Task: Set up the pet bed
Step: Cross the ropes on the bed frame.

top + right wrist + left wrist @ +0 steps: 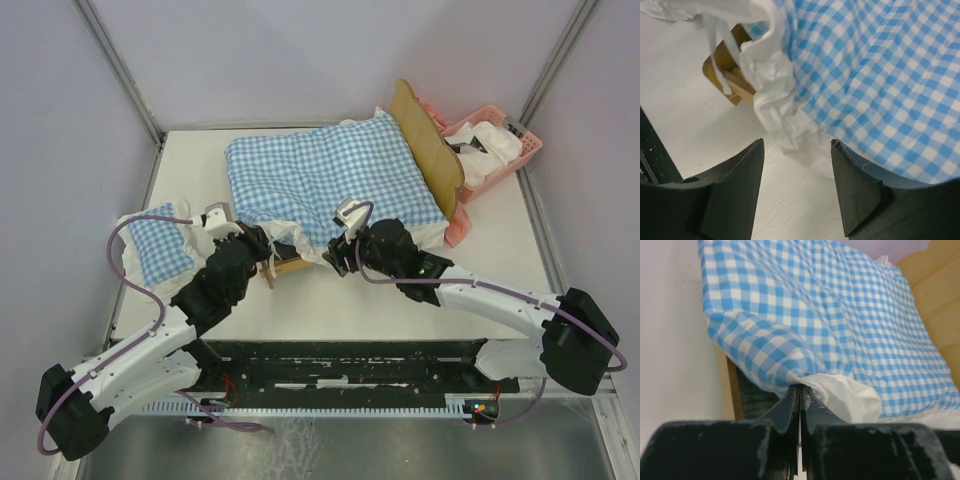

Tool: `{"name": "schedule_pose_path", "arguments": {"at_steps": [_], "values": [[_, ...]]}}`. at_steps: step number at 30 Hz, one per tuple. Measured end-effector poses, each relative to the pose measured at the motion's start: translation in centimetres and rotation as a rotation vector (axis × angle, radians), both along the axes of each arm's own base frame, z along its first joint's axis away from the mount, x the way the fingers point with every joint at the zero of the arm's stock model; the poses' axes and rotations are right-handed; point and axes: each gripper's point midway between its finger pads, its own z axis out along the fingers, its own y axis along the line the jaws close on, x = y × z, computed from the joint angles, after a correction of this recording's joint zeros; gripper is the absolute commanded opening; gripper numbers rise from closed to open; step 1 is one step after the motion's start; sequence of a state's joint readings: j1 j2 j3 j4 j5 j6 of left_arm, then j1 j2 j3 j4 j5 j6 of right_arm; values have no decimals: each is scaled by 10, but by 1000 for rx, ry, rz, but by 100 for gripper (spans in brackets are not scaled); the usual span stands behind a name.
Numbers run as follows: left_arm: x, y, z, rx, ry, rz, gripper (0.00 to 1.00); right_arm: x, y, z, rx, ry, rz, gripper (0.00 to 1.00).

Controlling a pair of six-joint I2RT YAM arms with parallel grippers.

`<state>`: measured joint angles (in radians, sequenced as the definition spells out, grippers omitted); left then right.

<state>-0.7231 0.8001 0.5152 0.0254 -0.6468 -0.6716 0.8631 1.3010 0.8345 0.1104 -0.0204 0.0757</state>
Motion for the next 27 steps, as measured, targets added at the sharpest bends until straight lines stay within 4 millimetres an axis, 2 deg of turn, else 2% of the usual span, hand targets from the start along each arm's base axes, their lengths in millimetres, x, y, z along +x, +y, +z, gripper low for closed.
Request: {"name": "schedule_pose_path", "arguments": {"at_steps": [3, 7, 12, 14, 17, 21, 24, 27], "values": [[4, -4, 18, -35, -26, 3, 3, -24, 5, -17, 13, -3, 30, 61], [7, -6, 18, -29, -18, 3, 3, -51, 17, -46, 17, -14, 76, 60], [2, -3, 3, -27, 22, 9, 3, -50, 27, -67, -17, -18, 68, 59], [-2, 0, -4, -32, 31, 12, 3, -48, 30, -67, -25, -24, 69, 55], [-11, 7, -16, -46, 42, 17, 3, -45, 41, -57, -16, -52, 82, 53], [-16, 11, -27, -50, 58, 22, 3, -41, 62, -37, 7, -90, 119, 57], [-17, 11, -28, -51, 60, 23, 3, -41, 80, -23, 31, -108, 150, 62], [-17, 11, -28, -52, 61, 20, 3, -44, 96, -21, 35, -123, 175, 63]]}}
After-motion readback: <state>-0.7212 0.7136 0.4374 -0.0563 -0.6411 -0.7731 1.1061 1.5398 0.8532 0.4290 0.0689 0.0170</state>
